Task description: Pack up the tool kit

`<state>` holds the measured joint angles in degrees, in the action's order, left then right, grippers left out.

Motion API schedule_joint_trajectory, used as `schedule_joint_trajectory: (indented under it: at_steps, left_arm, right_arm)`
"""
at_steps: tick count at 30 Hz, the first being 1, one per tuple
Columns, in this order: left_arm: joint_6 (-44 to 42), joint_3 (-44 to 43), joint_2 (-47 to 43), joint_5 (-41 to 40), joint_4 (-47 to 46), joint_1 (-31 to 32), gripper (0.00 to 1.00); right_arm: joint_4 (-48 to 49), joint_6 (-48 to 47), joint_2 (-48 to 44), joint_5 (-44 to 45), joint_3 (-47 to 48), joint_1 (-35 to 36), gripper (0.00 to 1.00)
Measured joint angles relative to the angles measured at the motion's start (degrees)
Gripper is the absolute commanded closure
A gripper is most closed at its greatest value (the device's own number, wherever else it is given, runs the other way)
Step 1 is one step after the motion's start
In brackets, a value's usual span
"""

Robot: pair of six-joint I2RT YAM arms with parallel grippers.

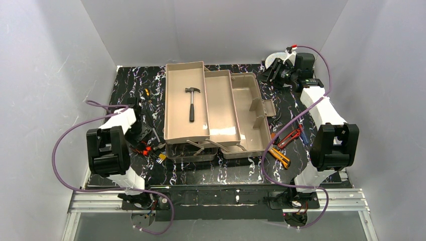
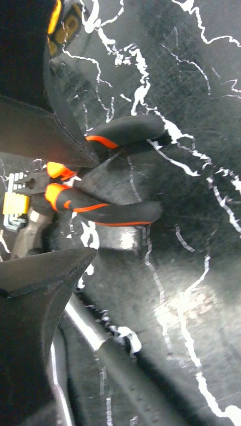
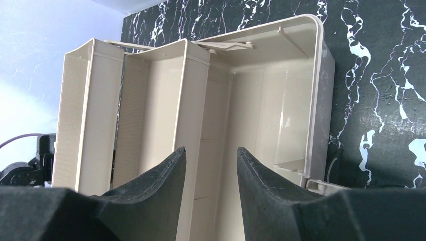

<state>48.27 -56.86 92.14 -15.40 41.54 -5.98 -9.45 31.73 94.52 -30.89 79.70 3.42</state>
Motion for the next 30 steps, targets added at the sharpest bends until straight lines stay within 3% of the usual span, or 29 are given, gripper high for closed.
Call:
schedule_joint_trajectory:
  at_steps: [7,9,12,15,19,20,24,26,27,30]
  left_arm:
    - [1.46,1.33,2.12,5.42,-3.15,-4.59,0.49]
    - [1.84,1.33,2.32,6.58,-3.65,-5.03,0.58]
    - [2.82,1.36,2.54,7.76,-4.24,-5.29,0.82]
    - [3.58,1.92,1.97,8.31,-4.17,-5.95,1.0]
    - [6.08,3.15,-2.64,4.37,-1.11,-5.9,1.0]
    - [5.51,2.36,-7.28,2.34,1.79,-5.9,1.0]
    - [-0.57,-15.47,-19.93,-2.56,8.76,-5.9,1.0]
    - [-4.66,-18.67,-28.68,-1.01,6.82,-5.9,1.0]
    - [-7.82,-17.7,-34.01,4.13,3.26,-6.01,1.0]
    - [-10.05,-17.38,-38.71,10.73,-0.61,-5.9,1.0]
  right_arm:
    - [0.5,0.24,0.0,-0.37,0.0,-0.09,0.51]
    - [0.55,0.31,0.0,-0.46,0.0,-0.09,0.51]
    - [0.57,0.48,0.0,-0.48,-0.02,-0.11,0.51]
    - [0.59,0.66,0.0,-0.61,-0.02,-0.2,0.51]
    - [0.61,0.66,0.0,-0.59,-0.02,-0.39,0.51]
    - [0.59,0.66,0.0,-0.57,-0.02,-0.42,0.51]
    - [0.63,0.79,0.02,-0.83,-0.02,-0.63,0.51]
    - [0.66,1.09,0.15,-1.22,-0.02,-0.74,0.51]
    - [0.68,1.07,0.28,-1.36,-0.02,-0.74,0.51]
    - [0.63,1.07,0.87,-1.6,-0.02,-0.74,0.51]
